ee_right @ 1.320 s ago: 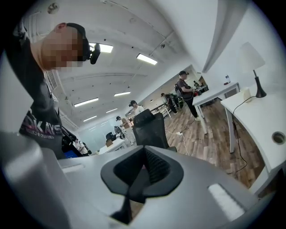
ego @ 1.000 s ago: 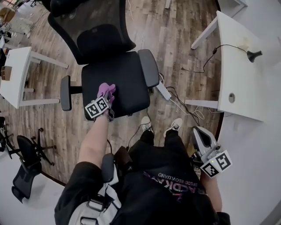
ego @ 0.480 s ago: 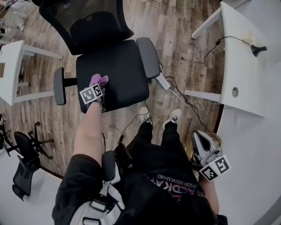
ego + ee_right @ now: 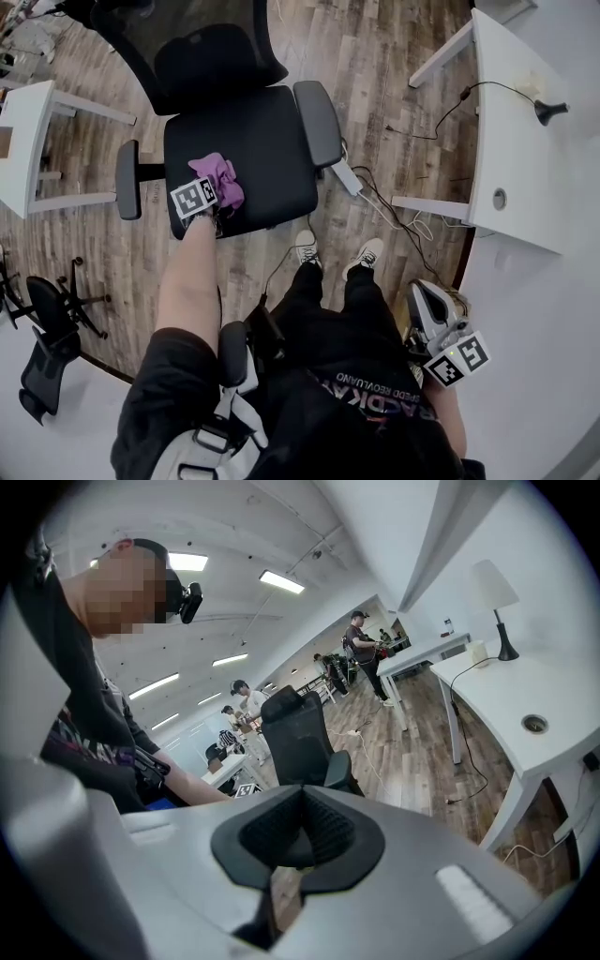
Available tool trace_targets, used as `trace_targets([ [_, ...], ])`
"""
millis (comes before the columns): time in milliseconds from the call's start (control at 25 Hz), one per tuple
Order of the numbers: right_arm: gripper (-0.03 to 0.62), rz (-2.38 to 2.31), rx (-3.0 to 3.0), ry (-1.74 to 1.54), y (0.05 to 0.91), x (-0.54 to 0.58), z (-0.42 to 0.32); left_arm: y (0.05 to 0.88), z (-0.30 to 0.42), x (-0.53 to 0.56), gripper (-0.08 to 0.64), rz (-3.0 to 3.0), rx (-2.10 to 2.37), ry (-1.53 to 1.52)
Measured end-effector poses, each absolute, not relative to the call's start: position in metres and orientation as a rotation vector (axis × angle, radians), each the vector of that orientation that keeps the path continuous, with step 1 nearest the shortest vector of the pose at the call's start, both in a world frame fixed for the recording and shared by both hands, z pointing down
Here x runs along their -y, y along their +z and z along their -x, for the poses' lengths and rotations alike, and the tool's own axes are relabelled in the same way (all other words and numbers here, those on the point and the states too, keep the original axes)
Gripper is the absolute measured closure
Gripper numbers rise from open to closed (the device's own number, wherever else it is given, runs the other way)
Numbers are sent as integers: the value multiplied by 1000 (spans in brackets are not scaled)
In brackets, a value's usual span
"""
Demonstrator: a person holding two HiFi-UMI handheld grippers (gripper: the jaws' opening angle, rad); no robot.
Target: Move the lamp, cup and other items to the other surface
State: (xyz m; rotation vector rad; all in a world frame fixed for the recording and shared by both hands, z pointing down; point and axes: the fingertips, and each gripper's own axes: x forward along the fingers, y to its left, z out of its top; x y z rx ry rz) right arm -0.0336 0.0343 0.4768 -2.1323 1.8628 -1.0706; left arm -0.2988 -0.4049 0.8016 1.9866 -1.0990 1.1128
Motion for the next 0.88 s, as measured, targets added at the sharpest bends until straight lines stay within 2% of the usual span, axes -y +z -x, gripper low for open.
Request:
trace_targets([
  [200, 592, 2094, -1876, -1053, 475, -29, 31, 794, 304, 393, 435, -1988, 1097, 1103],
  [280, 592, 2076, -1887, -1040, 475, -25, 31, 791, 309, 387, 522, -1984, 1098, 1114],
  [360, 592, 2065, -1888, -1029, 475, -25, 32, 788, 311, 383, 557, -1993, 1085, 1120],
  [680, 592, 2046, -1829, -992, 473, -29, 33, 777, 318, 365, 557, -2039, 1003, 1154],
  [880, 592, 2061, -1798, -913, 470, -24, 23, 760, 309, 392, 557, -2059, 1011, 1137],
])
